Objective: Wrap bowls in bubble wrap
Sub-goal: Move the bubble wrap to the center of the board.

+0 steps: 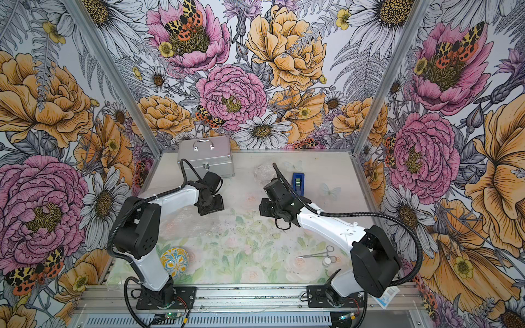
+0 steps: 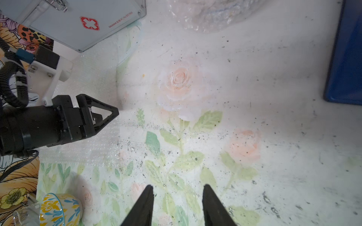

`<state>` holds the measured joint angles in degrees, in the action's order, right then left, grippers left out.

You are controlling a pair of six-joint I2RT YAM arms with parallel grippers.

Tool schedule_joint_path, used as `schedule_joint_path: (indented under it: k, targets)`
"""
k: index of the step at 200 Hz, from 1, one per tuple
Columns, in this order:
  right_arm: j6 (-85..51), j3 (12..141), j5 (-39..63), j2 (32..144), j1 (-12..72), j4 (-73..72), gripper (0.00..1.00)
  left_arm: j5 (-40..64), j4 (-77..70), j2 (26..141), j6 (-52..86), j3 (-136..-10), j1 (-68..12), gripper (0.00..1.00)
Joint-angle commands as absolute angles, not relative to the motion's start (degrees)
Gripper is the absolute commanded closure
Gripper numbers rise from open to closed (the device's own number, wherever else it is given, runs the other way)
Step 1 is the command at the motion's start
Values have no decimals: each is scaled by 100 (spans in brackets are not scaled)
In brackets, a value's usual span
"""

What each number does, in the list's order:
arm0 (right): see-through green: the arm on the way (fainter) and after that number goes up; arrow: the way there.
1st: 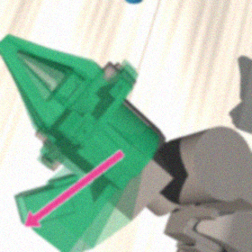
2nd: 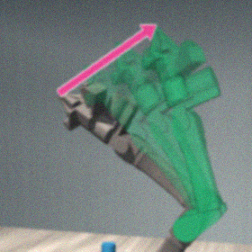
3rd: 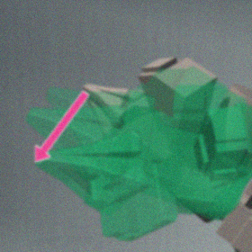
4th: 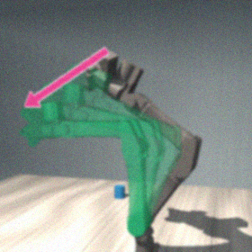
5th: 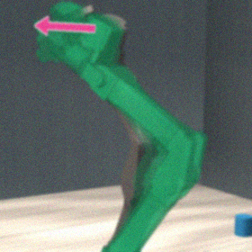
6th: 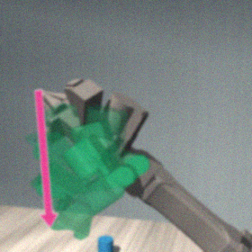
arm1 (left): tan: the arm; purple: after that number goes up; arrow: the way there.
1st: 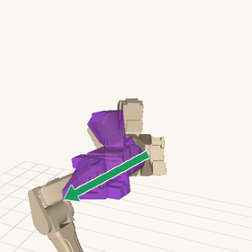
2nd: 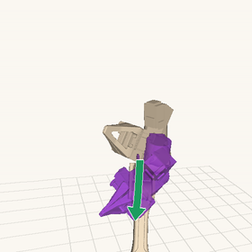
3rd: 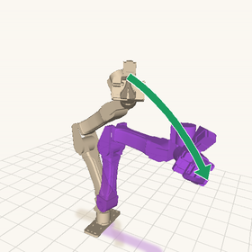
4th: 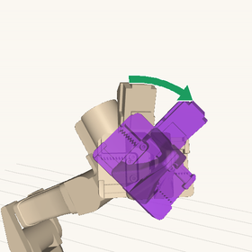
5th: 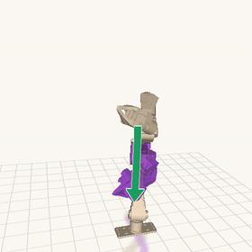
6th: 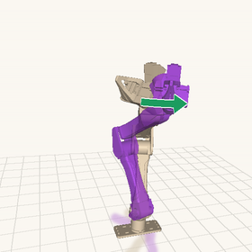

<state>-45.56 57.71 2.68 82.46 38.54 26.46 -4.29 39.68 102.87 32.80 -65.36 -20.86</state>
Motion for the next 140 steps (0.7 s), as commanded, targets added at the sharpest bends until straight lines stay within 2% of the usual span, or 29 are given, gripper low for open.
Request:
schedule_joint_path:
  k: [1, 48, 70, 96, 109, 140]
  targets:
    - [-4648, 5658, 241, 7867, 3715, 2522, 57, -50, 3718, 10322, 3496, -6292, -1783, 43]
    - [-4753, 5429, 317, 7530, 3544, 2522, 58, 80, 3625, 10655, 3457, -6144, -1562, 63]
    - [-4806, 5415, 365, 7532, 3525, 2516, 58, 92, 3603, 10648, 3423, -6108, -1584, 83]
    - [-4878, 5432, 517, 7538, 3492, 2411, 58, 60, 3682, 10483, 3350, -6137, -1704, 96]
    - [-4909, 5454, 578, 7525, 3467, 2401, 58, 120, 3764, 10054, 3340, -6193, -1826, 100]
    - [-4970, 5447, 659, 7456, 3404, 2408, 58, 240, 4184, 9343, 3340, -6531, -2402, 100]
